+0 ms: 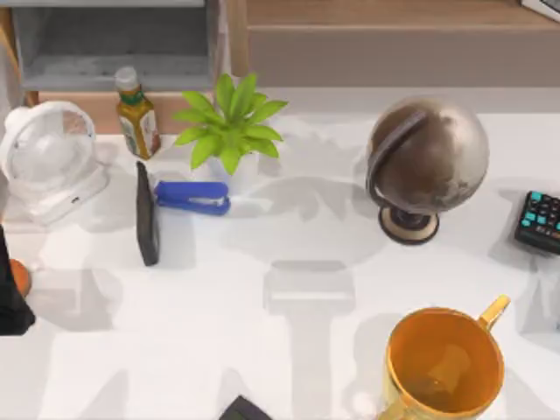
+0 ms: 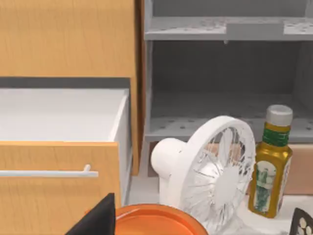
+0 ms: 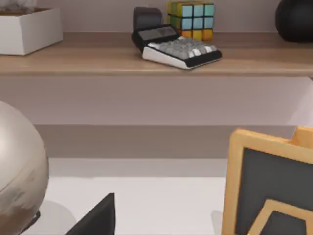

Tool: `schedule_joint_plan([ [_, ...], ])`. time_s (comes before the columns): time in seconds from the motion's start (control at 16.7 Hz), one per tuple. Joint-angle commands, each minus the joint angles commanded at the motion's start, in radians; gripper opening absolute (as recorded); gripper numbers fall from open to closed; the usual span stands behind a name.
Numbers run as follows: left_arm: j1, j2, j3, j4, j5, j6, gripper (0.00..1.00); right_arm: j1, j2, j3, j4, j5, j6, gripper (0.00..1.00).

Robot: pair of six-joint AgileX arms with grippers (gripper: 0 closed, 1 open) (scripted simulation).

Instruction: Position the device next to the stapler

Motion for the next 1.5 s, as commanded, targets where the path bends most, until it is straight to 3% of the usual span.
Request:
schedule_joint_plan([
  [0.3, 0.016, 0.059, 0.058, -0.039, -0.006, -0.007, 1.00, 0.000, 0.000, 0.000, 0.000, 0.000, 0.000, 1.00],
  [0.54, 0.061, 0.285, 0.279, -0.172, -0.010, -0.022, 1.00, 0.000, 0.000, 0.000, 0.000, 0.000, 0.000, 1.00],
  [1.5, 0.313, 2.018, 1.899, -1.044, 0.028, 0.090, 1.00, 0.000, 0.000, 0.000, 0.000, 0.000, 0.000, 1.00],
])
